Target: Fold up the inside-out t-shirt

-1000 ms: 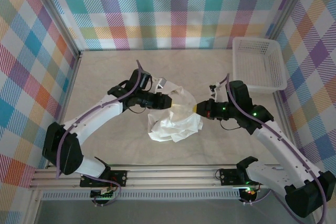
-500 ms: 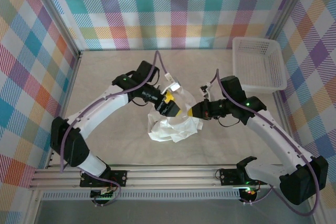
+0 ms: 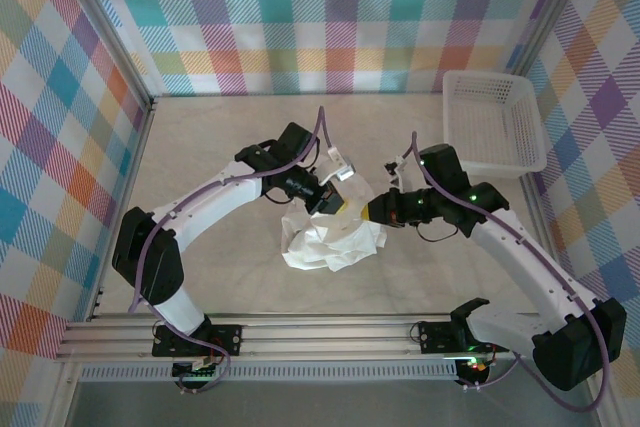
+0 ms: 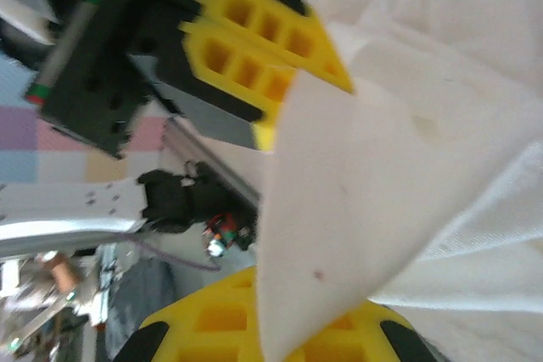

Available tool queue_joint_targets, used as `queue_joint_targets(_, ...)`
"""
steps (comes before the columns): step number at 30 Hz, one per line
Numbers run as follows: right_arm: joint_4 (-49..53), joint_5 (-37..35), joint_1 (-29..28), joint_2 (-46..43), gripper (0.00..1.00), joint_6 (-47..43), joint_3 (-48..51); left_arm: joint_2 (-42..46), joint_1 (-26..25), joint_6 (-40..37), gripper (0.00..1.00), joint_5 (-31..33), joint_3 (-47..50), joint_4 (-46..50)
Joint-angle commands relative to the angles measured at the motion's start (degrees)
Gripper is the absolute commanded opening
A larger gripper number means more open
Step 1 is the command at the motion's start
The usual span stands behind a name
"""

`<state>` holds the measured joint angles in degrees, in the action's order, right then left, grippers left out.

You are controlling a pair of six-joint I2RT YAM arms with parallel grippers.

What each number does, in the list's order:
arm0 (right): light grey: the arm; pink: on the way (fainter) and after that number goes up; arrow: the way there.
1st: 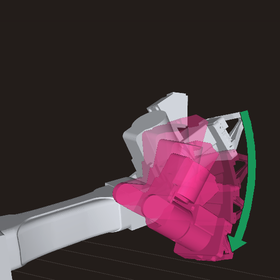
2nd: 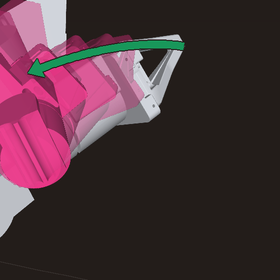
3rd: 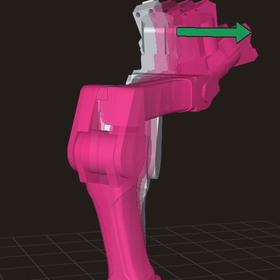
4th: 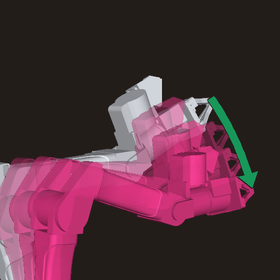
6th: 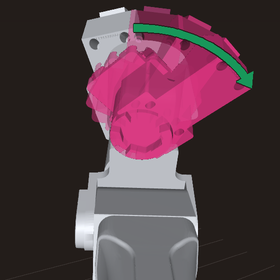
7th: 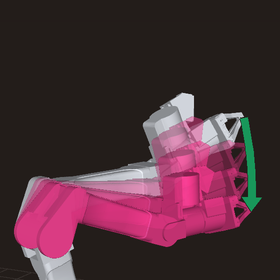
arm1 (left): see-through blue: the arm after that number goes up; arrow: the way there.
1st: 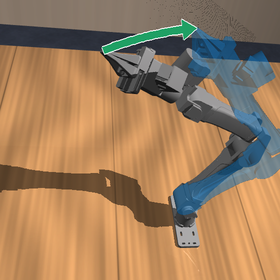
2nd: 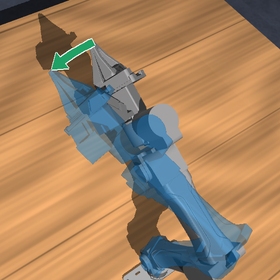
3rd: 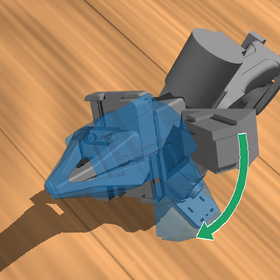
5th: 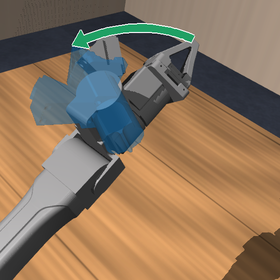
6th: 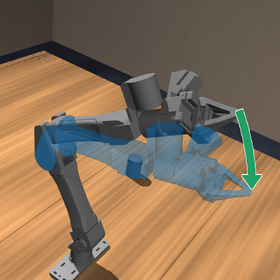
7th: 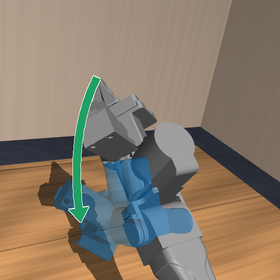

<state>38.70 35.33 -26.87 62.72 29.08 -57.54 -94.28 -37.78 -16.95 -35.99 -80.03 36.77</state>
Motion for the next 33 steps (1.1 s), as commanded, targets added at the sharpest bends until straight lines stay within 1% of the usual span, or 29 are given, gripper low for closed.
queue_joint_targets(1,1.6,-10.4,0.5,-3.3,0.07,-2.5,2.8,3.0,2.1,15.4,0.0,11.9,-2.4,-3.6)
queue_joint_targets(2,1.6,-12.7,0.5,-4.2,0.08,-3.3,4.6,3.3,2.2,20.2,0.0,14.8,-4.2,-3.0)
queue_joint_targets(3,1.8,-14.8,0.5,-5.0,0.1,-3.8,6.3,3.5,2.2,23.7,0.0,15.1,-5.2,-3.0)
queue_joint_targets(5,2.1,-19.4,0.6,-7.0,0.11,-4.5,9.6,5.0,1.2,30.9,0.0,11.9,-4.7,-7.1)
queue_joint_targets(6,1.9,-20.3,0.5,-7.7,0.13,-4.8,10.6,5.7,0.2,32.9,0.0,10.6,-3.5,-9.4)
queue_joint_targets(7,1.5,-20.4,0.5,-8.7,0.18,-4.7,11.4,6.3,-1.0,34.5,0.0,9.9,-2.4,-11.4)
queue_joint_targets(8,0.8,-19.5,0.5,-9.5,0.26,-4.6,11.8,6.8,-2.2,35.1,0.0,10.0,-1.7,-12.1)
queue_joint_targets(9,0.2,-18.1,0.5,-9.9,0.31,-4.3,11.8,6.9,-3.1,35.1,0.0,10.3,-1.5,-12.0)
queue_joint_targets(11,-0.9,-14.8,0.5,-10.5,0.4,-3.6,10.5,6.9,-4.2,35.2,0.0,11.3,-1.2,-11.2)
queue_joint_targets(13,-2.0,-13.6,-0.1,-10.8,0.48,-1.8,9.2,7.0,-4.3,35.3,0.0,12.3,-0.8,-10.5)
queue_joint_targets(15,-4.6,-14.4,-2.1,-10.8,0.58,0.6,8.3,7.2,-4.4,35.1,0.0,13.0,-1.0,-9.5)
queue_joint_targets(16,-6.0,-16.4,-3.3,-10.7,0.64,1.8,7.7,7.3,-4.5,34.8,0.0,13.0,-1.2,-9.2)
queue_joint_targets(17,-6.6,-20.7,-4.3,-10.3,0.69,2.7,7.1,7.4,-4.5,34.8,0.0,12.9,-1.6,-8.9)
queue_joint_targets(19,-7.2,-28.7,-4.8,-8.8,0.73,4.3,5.6,7.6,-4.5,35.1,0.0,12.9,-2.1,-8.7)
queue_joint_targets(21,-6.1,-39.9,-5.8,-5.9,0.75,6.8,3.6,7.6,-4.5,35.9,0.0,12.9,-3.1,-8.6)
queue_joint_targets(23,-6.0,-46.7,-6.2,-1.5,0.77,7.0,1.4,7.6,-4.5,36.0,0.0,12.3,-3.8,-8.8)
queue_joint_targets(25,-3.8,-50.8,-6.2,3.2,0.77,6.0,-1.8,7.9,-4.5,36.0,0.0,13.0,-4.4,-8.3)
queue_joint_targets(26,-2.9,-51.1,-6.2,5.5,0.78,4.3,-3.6,8.0,-4.4,35.6,0.0,13.5,-4.7,-7.7)
queue_joint_targets(28,-1.0,-49.2,-6.2,8.3,0.76,2.1,-6.4,8.3,-4.5,34.8,0.0,14.4,-4.8,-6.4)
queue_joint_targets(30,-1.2,-46.0,-6.2,8.5,0.75,0.6,-7.2,8.9,-4.5,34.3,0.0,15.1,-4.2,-5.9)
queue_joint_targets(32,-3.3,-42.1,-6.1,7.1,0.73,-0.8,-5.8,9.2,-4.5,34.1,0.0,15.5,-3.4,-5.8)
queue_joint_targets(33,-3.1,-41.5,-6.0,7.1,0.73,-0.7,-5.4,9.1,-4.5,34.1,0.0,15.7,-3.2,-5.7)
